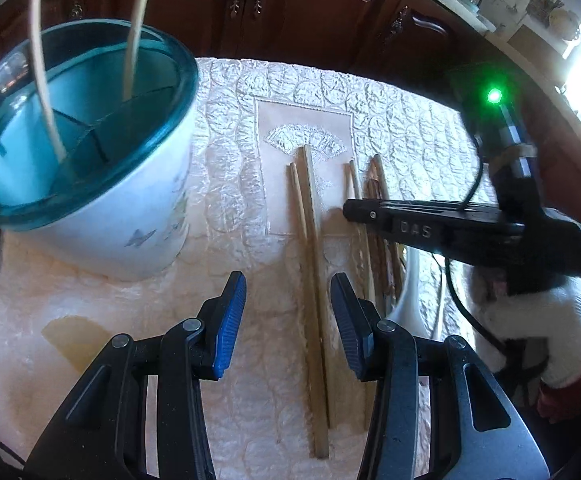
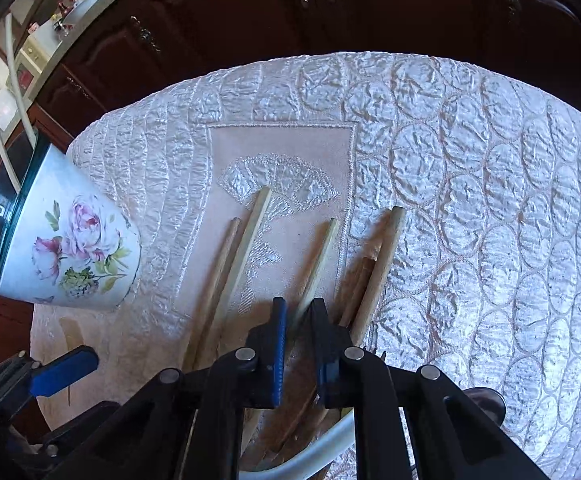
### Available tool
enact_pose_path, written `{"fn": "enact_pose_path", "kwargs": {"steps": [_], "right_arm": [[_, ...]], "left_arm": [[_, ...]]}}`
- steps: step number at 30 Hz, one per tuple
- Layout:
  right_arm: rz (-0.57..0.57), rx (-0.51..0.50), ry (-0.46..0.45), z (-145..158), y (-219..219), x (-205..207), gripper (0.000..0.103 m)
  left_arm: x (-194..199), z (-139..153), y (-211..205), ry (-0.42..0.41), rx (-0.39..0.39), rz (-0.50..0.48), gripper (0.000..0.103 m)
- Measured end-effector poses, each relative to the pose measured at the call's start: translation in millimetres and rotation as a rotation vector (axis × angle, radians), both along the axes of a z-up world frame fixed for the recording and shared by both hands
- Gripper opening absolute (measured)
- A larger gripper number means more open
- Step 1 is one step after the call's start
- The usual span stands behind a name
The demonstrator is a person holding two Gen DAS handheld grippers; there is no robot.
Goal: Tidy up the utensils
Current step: 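Move the left tool back to a chopstick and grasp it while the right tool grasps another, then lift the chopsticks with both tools and carry them over the floral cup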
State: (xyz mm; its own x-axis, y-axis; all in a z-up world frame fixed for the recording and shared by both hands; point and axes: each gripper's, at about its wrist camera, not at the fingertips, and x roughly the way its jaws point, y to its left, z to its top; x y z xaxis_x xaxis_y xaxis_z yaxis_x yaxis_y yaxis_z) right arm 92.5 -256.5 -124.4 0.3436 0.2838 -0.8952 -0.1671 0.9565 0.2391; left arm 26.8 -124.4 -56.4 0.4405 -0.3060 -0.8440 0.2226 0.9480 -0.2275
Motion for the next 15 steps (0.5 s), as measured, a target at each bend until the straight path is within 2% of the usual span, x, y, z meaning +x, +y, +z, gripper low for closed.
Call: {"fn": "enact_pose_path", "kwargs": {"steps": [3,4,6,10,15], "right_arm": [[0.001,0.009,0.002,-3.5,-3.3,3.4,0.011],[0.001,0.015,0.003,-9.1,-21.6,9.6,0.011],[-0.001,0.026,0.006,-6.5,-28.3,6.6,0.011],[0.002,0.032,0.009,-4.8,-35.4,2.8,0.011],[-0.001,0.037,0.012,-6.2,-37.0,1.8,0.011]], "left_arm": [[12.9,-12.0,-6.2,0.014,0.012,0.016,0.037],[15.0,-16.5,-7.5,0.020,0.014,0.020,0.033],[21.7,-25.6,-10.5,0.041,-0.002,0.018,0.028],[28.7,-32.6,-14.9,0.054,-0.027,0.013,0.027],[34.6,-34.1,-15.3,0.053,-0.007,0.027,0.025]]}}
